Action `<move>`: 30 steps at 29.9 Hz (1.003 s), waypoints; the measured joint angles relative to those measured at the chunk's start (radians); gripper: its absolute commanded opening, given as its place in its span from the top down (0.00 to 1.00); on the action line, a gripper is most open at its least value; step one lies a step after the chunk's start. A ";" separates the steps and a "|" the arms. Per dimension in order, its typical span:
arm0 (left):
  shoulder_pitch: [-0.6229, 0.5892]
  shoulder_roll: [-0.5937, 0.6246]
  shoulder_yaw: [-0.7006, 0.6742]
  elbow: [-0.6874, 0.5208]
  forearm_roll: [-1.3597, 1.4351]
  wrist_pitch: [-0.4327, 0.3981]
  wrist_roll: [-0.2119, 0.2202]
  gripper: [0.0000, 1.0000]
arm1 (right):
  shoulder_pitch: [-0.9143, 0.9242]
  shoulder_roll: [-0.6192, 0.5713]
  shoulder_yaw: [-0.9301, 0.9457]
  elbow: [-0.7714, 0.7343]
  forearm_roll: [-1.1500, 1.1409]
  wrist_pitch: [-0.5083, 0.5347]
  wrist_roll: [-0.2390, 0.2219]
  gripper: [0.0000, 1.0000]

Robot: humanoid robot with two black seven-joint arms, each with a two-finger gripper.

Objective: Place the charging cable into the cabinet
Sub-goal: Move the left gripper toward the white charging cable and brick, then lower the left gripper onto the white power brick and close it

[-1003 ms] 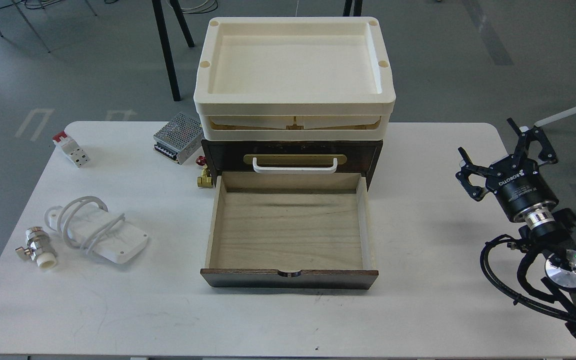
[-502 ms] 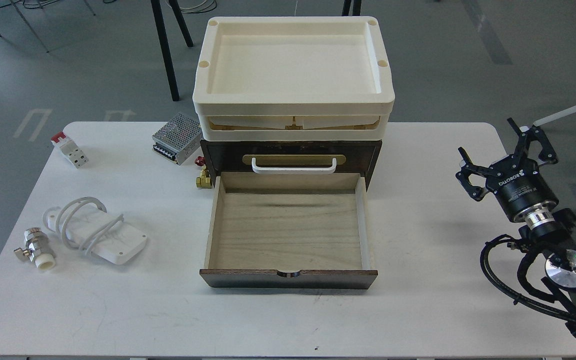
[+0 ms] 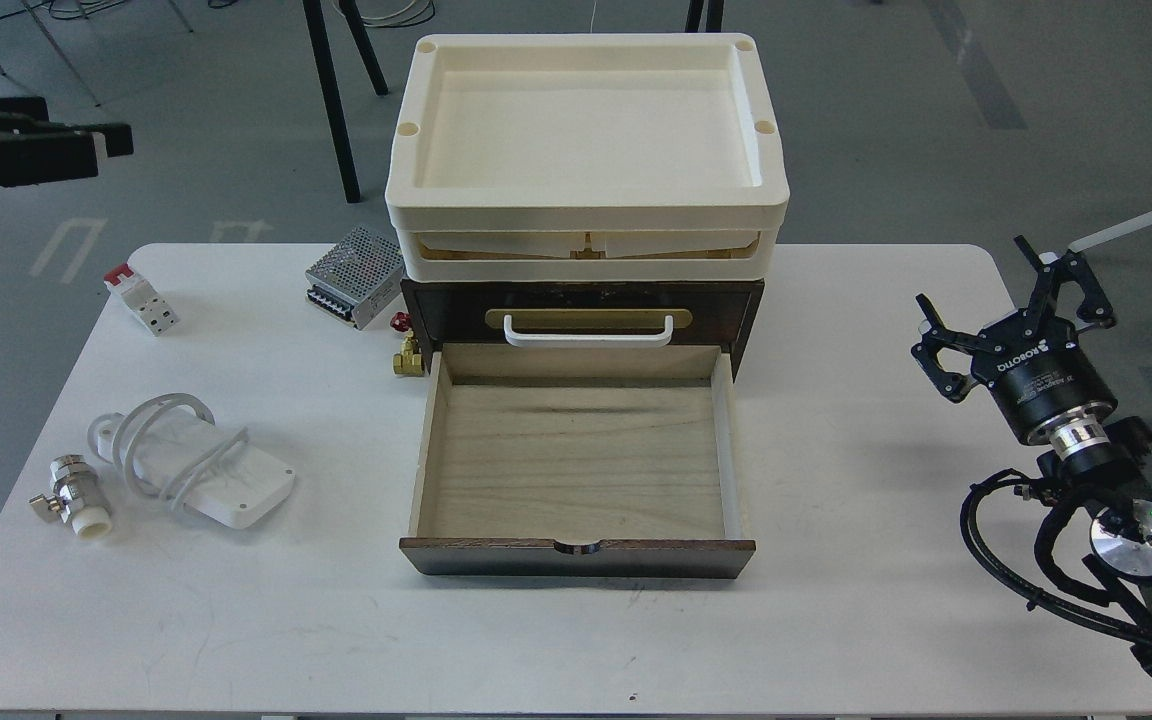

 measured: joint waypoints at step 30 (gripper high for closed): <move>0.201 -0.349 0.508 0.507 -0.027 0.461 0.000 0.08 | -0.001 0.000 0.000 0.000 0.000 0.000 0.000 0.01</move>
